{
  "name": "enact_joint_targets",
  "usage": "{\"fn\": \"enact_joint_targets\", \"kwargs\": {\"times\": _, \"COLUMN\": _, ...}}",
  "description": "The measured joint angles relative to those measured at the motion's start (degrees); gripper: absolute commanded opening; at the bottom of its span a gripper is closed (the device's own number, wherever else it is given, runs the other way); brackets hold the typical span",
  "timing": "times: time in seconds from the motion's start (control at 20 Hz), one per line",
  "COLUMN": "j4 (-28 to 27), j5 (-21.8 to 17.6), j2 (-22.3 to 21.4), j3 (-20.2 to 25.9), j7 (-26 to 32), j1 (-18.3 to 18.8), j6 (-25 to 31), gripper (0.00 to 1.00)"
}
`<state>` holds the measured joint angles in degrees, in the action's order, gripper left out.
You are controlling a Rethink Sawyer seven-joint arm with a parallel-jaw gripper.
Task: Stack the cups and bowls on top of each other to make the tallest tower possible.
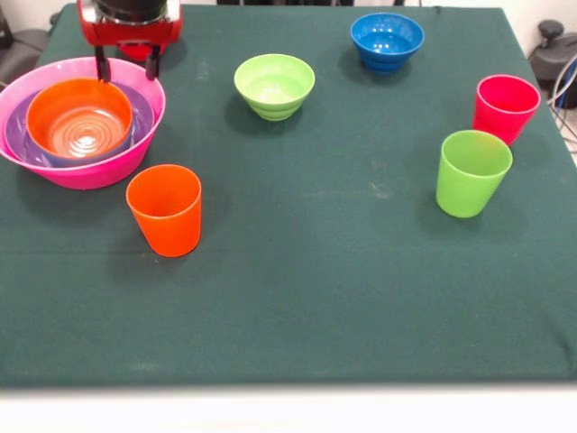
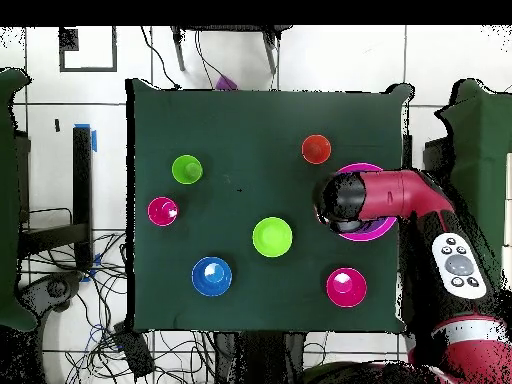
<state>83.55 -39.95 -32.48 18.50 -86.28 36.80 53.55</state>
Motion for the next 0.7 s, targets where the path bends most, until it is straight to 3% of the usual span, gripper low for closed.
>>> {"fn": "enact_joint_targets", "kwargs": {"times": 0.65, "j4": 0.00, "j5": -0.02, "j2": -3.79, "j3": 0.40, "j7": 0.00, "j1": -0.40, "j6": 3.40, "gripper": 1.00}}
{"fn": "enact_joint_targets", "kwargs": {"times": 0.7, "j4": 0.03, "j5": -0.02, "j2": -4.08, "j3": 1.06, "j7": 0.00, "j1": 0.67, "j6": 3.32, "gripper": 0.00}}
